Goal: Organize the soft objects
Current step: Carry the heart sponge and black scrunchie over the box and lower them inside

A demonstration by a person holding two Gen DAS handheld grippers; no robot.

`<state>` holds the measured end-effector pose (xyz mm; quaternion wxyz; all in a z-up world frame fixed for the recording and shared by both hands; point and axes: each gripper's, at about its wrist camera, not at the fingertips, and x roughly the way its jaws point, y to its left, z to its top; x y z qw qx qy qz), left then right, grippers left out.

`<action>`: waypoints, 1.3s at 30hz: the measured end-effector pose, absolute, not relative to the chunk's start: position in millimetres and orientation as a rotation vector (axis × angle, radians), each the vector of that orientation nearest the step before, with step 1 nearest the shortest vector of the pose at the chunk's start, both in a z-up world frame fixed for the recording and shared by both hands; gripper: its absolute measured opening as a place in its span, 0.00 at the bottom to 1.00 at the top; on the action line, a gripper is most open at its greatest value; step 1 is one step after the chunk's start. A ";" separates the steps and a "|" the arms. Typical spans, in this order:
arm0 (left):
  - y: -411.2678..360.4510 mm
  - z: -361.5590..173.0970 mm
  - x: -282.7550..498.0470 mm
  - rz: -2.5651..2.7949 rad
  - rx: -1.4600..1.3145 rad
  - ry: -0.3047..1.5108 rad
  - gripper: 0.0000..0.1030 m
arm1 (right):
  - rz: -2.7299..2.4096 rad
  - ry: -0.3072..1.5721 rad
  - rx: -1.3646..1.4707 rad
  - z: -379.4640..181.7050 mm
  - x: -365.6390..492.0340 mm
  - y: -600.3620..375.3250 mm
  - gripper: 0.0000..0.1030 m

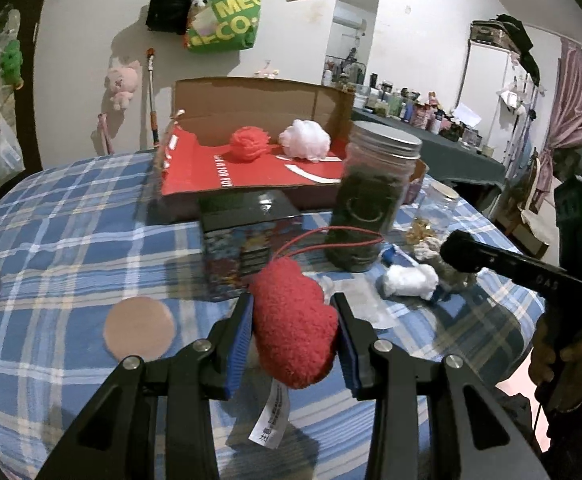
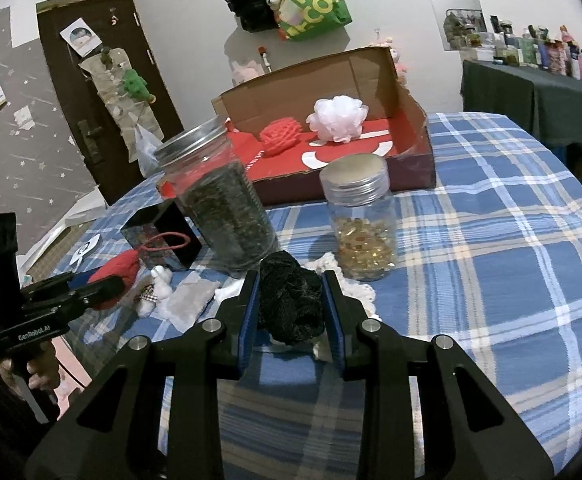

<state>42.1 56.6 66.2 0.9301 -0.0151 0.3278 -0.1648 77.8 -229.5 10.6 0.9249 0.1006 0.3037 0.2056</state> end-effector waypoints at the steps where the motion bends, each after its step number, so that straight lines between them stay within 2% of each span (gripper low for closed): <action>1: 59.2 66.3 41.4 -0.333 -0.031 0.673 0.40 | 0.419 0.623 0.207 10.8 77.6 -231.0 0.28; 19: 115.2 69.4 48.1 -0.187 0.040 0.684 0.40 | 0.339 0.637 0.188 12.0 80.0 -267.0 0.28; 39: 137.1 77.2 117.3 -0.274 0.168 0.676 0.40 | 0.331 0.686 0.104 22.8 139.7 -301.0 0.28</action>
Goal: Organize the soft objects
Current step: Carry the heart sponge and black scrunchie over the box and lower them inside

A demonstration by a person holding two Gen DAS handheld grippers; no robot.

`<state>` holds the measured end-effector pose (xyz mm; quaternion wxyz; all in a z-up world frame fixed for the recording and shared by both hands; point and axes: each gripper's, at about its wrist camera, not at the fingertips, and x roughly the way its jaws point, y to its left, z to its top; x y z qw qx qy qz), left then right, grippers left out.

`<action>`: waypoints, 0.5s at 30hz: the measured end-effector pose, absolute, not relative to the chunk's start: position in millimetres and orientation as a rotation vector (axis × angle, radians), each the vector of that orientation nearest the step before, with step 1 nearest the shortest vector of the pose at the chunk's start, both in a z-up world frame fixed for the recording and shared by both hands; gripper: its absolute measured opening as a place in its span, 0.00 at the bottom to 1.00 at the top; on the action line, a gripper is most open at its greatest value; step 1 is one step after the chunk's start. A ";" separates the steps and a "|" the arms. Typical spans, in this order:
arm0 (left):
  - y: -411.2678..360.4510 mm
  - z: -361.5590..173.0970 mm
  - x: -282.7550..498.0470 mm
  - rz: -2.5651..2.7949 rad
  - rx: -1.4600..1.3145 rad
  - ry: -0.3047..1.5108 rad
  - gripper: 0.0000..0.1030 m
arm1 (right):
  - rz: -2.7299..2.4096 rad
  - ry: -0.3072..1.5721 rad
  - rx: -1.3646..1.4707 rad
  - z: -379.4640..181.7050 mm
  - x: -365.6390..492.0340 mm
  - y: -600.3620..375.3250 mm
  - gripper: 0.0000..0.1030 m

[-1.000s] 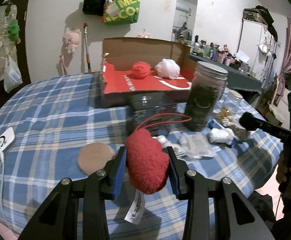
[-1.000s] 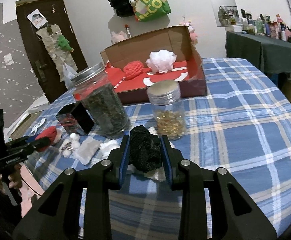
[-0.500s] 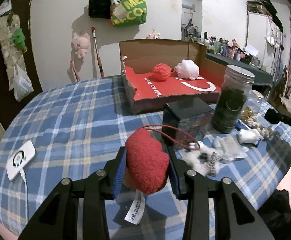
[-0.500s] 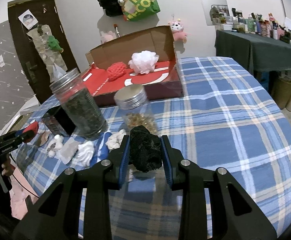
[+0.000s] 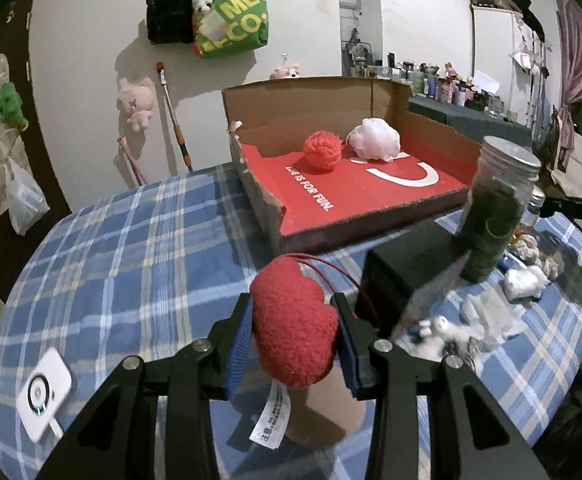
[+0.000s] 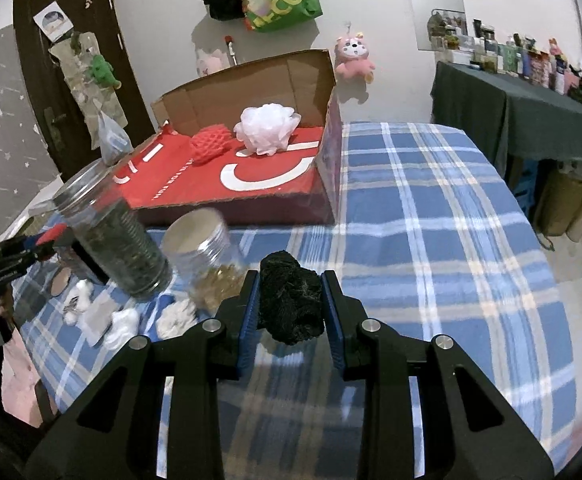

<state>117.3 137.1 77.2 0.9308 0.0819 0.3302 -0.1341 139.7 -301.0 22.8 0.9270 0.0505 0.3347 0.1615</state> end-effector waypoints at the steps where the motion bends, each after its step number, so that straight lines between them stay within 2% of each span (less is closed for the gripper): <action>1: 137.7 80.1 122.0 -0.280 0.172 0.674 0.40 | 0.338 0.690 0.098 23.6 144.8 -300.9 0.28; 15: 102.5 128.7 178.8 -0.393 0.208 0.643 0.40 | 0.429 0.688 -0.028 60.1 212.4 -265.8 0.28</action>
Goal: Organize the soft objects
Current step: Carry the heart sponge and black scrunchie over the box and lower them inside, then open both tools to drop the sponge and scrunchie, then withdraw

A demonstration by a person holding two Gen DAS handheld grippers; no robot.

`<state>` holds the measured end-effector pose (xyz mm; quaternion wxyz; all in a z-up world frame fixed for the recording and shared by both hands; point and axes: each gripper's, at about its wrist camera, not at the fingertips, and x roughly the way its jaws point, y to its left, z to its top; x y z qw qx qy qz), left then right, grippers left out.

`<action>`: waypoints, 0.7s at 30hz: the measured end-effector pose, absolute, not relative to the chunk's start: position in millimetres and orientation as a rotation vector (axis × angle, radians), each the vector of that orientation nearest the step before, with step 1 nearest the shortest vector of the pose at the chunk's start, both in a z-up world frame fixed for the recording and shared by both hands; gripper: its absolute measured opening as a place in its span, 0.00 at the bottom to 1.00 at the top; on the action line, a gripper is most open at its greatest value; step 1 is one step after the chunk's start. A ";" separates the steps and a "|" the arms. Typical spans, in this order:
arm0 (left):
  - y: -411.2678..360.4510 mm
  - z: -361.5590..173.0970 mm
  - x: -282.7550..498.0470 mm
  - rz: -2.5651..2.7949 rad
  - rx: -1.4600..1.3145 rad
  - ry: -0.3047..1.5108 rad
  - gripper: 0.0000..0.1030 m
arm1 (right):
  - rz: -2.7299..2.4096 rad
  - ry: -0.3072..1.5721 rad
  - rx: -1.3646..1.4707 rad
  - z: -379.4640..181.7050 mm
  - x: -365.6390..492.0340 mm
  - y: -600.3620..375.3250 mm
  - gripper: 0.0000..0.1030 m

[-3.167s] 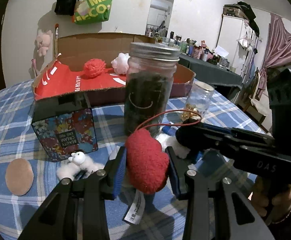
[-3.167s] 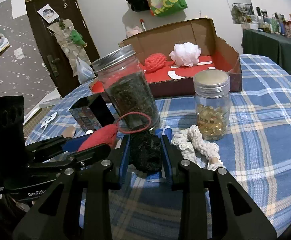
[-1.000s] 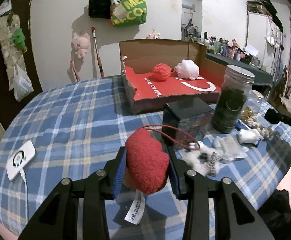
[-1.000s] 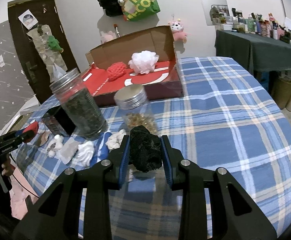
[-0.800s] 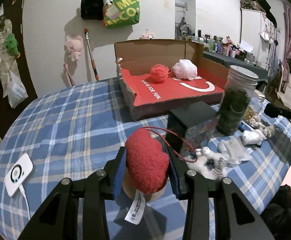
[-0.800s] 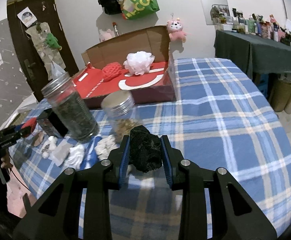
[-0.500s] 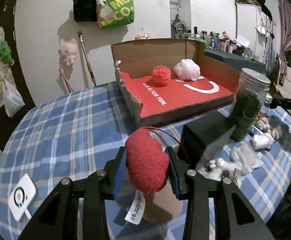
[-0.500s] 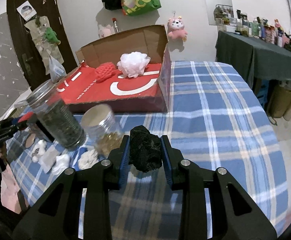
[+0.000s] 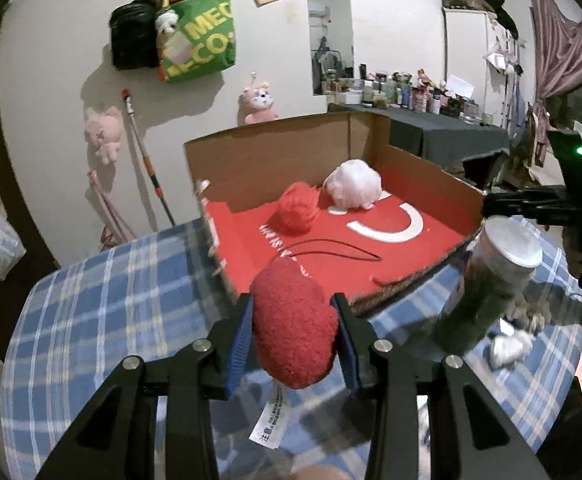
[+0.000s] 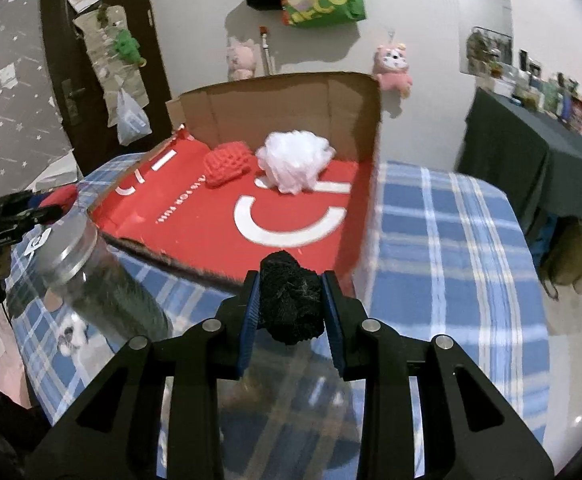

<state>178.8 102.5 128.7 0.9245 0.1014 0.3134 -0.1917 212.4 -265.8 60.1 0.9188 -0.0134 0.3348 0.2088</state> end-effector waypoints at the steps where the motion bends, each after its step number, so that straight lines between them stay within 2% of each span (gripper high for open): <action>1: 96.7 130.5 184.8 -0.400 0.215 0.650 0.40 | 0.435 0.691 -0.032 61.5 217.1 -262.6 0.28; 12: 39.5 118.5 275.7 -0.344 0.266 0.840 0.40 | 0.411 0.820 -0.082 67.2 313.6 -215.8 0.28; 17: 26.4 97.8 309.6 -0.273 0.310 0.948 0.40 | 0.334 0.917 -0.169 52.7 354.1 -194.9 0.28; 21: 26.1 90.4 324.6 -0.234 0.308 0.969 0.40 | 0.276 0.981 -0.230 38.4 374.1 -182.9 0.28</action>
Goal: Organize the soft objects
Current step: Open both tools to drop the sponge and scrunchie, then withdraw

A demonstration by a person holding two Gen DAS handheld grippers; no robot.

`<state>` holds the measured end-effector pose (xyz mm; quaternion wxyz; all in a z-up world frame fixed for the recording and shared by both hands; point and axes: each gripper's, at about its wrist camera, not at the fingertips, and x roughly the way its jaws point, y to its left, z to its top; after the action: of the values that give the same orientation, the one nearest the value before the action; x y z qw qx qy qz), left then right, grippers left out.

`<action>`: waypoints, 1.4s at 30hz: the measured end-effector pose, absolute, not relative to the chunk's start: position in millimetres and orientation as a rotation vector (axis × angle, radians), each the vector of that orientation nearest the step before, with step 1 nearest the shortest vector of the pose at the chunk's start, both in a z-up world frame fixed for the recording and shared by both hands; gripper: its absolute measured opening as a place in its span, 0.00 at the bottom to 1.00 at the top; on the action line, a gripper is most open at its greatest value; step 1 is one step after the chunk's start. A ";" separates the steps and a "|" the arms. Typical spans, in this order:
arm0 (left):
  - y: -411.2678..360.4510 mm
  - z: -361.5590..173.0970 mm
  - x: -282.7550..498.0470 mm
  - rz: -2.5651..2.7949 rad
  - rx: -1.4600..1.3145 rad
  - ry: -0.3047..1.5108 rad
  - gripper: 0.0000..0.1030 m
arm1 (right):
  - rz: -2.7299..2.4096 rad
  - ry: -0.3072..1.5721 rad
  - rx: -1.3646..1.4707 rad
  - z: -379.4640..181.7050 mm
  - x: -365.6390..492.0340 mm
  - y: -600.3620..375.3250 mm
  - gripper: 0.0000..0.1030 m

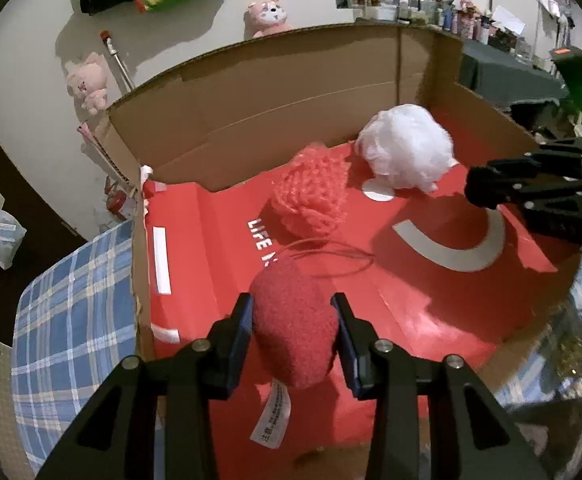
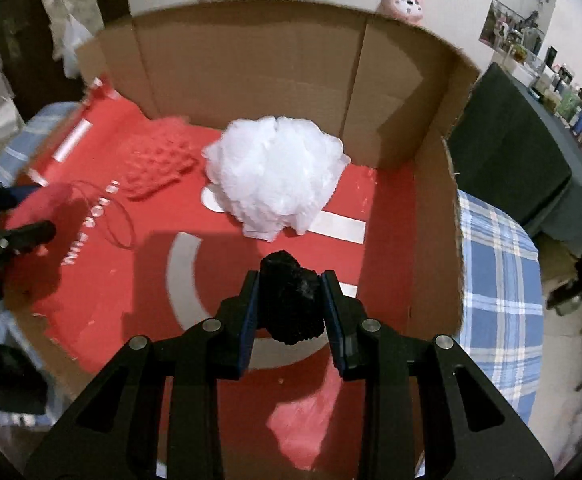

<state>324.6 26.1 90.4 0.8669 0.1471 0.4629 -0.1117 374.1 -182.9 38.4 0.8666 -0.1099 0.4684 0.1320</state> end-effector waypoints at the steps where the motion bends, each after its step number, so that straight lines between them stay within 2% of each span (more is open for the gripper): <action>1: 26.1 89.7 327.5 -0.226 0.309 0.971 0.40 | 0.272 0.985 -0.241 36.9 376.6 -180.9 0.28; 16: 21.7 59.4 364.5 -0.126 0.363 1.037 0.42 | 0.184 1.056 -0.238 18.9 410.7 -179.6 0.30; 18: 22.4 56.3 364.3 -0.122 0.370 1.034 0.43 | 0.179 1.057 -0.245 17.9 411.1 -179.7 0.33; 20: 23.1 54.1 364.2 -0.120 0.378 1.034 0.43 | 0.175 1.061 -0.253 16.0 413.1 -178.5 0.48; 24: 24.6 53.0 363.6 -0.120 0.363 1.040 0.43 | 0.173 1.047 -0.298 12.7 408.7 -174.3 0.49; 28: 23.4 59.3 359.5 -0.132 0.344 1.008 0.59 | 0.178 1.040 -0.299 15.1 401.8 -172.9 0.52; 33: 23.5 77.0 346.1 -0.144 0.314 0.946 0.68 | 0.189 1.011 -0.288 27.6 392.6 -173.0 0.55; 37: 19.5 94.6 326.3 -0.160 0.294 0.890 0.76 | 0.192 0.965 -0.287 44.9 374.6 -173.7 0.66; 42: 21.6 125.0 292.2 -0.171 0.239 0.801 0.88 | 0.200 0.905 -0.261 76.4 348.7 -178.1 0.67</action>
<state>292.2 21.6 125.0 0.9104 0.1159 0.3883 -0.0830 348.7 -178.1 76.4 0.8864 -0.1254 0.4351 0.0960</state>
